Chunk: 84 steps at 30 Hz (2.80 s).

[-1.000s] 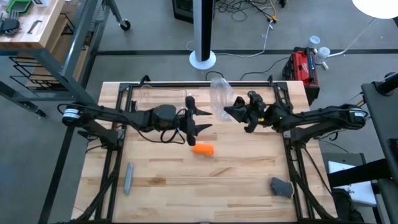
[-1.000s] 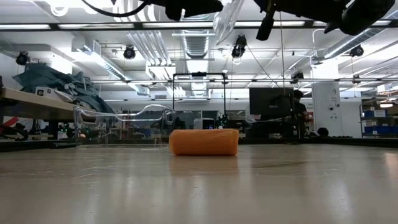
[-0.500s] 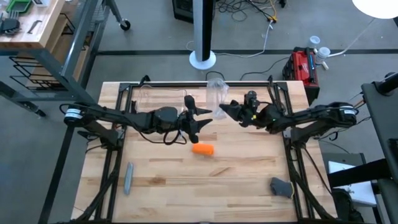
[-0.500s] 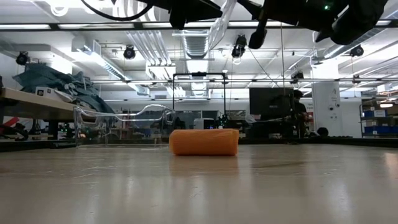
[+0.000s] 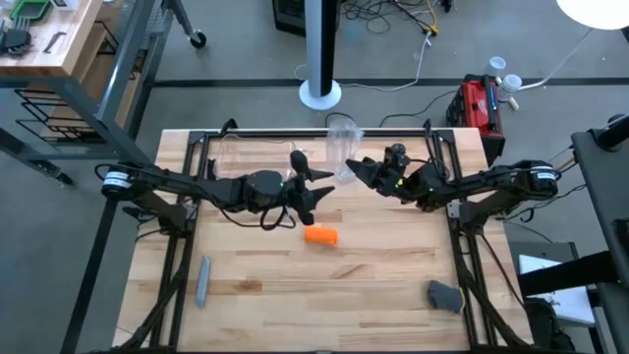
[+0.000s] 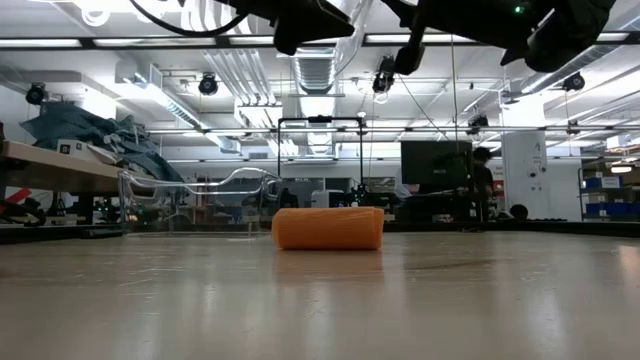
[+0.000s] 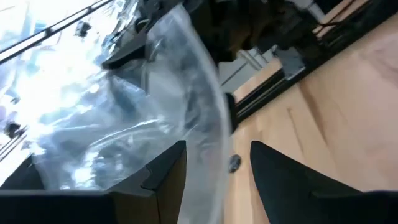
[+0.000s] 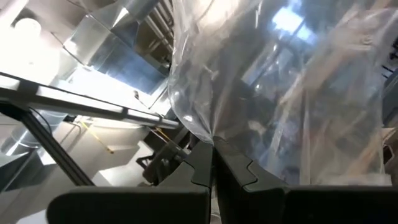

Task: Roll bandage
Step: Open the transparent zip bag

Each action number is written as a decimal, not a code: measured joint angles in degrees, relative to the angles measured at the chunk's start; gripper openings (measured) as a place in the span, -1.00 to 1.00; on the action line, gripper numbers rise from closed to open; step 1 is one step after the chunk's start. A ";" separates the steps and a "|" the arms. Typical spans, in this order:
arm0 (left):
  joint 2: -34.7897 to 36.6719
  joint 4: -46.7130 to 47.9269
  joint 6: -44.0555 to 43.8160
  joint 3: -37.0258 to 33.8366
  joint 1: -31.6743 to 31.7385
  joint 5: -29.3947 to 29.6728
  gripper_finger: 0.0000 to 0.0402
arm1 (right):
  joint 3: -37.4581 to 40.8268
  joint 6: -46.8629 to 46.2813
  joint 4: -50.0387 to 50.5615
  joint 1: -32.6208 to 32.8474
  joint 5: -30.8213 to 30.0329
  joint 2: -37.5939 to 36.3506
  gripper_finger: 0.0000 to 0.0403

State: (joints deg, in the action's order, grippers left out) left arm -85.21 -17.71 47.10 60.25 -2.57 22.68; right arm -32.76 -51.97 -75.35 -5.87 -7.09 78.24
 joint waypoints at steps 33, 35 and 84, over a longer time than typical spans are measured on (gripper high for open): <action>-0.02 -0.15 2.73 0.00 0.00 3.37 -0.25 | -0.75 -7.17 0.15 2.78 -9.71 0.00 -1.00; -0.02 -0.16 2.92 0.00 0.02 3.79 -0.21 | -0.75 -7.06 0.28 2.99 -10.58 0.00 -1.00; -0.02 -4.27 -4.26 0.00 0.35 9.80 -0.55 | -8.93 -2.86 15.43 7.01 -15.50 -0.07 -1.00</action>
State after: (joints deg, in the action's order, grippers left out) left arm -85.23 -21.98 42.84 60.25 -2.22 32.49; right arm -41.69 -54.83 -59.92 1.15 -22.59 78.17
